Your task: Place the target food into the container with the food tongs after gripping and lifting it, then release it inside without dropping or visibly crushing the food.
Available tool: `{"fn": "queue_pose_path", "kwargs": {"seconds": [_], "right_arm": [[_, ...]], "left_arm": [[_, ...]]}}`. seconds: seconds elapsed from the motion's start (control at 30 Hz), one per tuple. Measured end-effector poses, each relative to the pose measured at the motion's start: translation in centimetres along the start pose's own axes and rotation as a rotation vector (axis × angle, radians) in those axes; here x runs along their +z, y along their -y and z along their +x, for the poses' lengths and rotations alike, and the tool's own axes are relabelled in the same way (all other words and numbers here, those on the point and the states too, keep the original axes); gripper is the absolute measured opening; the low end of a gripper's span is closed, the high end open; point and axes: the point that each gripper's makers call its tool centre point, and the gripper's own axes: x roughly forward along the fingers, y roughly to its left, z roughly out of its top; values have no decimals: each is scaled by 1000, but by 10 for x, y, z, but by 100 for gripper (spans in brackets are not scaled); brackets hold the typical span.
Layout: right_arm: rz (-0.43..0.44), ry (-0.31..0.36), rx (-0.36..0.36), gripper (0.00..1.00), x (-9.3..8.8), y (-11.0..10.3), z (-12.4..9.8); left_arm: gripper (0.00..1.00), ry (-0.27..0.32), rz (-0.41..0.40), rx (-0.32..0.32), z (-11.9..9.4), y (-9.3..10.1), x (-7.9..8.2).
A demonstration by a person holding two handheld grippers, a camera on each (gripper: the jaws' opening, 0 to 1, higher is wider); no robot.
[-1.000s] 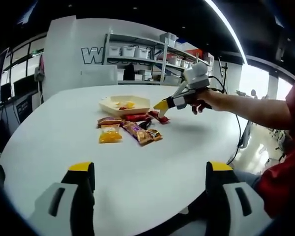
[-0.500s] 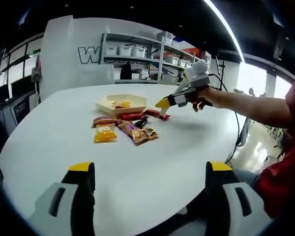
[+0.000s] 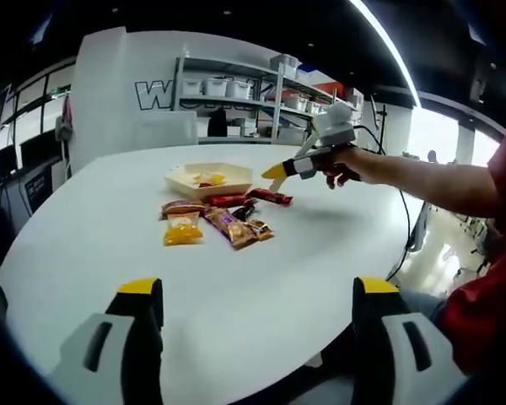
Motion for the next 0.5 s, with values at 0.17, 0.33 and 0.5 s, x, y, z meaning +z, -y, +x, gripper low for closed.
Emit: {"fn": "queue_pose_path", "kwargs": {"seconds": [0.17, 0.33, 0.5], "right_arm": [[-7, -16, -14, 27, -5, 3, 8], [-1, -44, -17, 27, -15, 5, 11], [28, -36, -18, 25, -19, 6, 10]], "left_arm": [[90, 1, 2, 9, -3, -3, 1], [90, -3, 0, 14, -4, -5, 0], [90, -3, -2, 12, -3, -3, -1]]}}
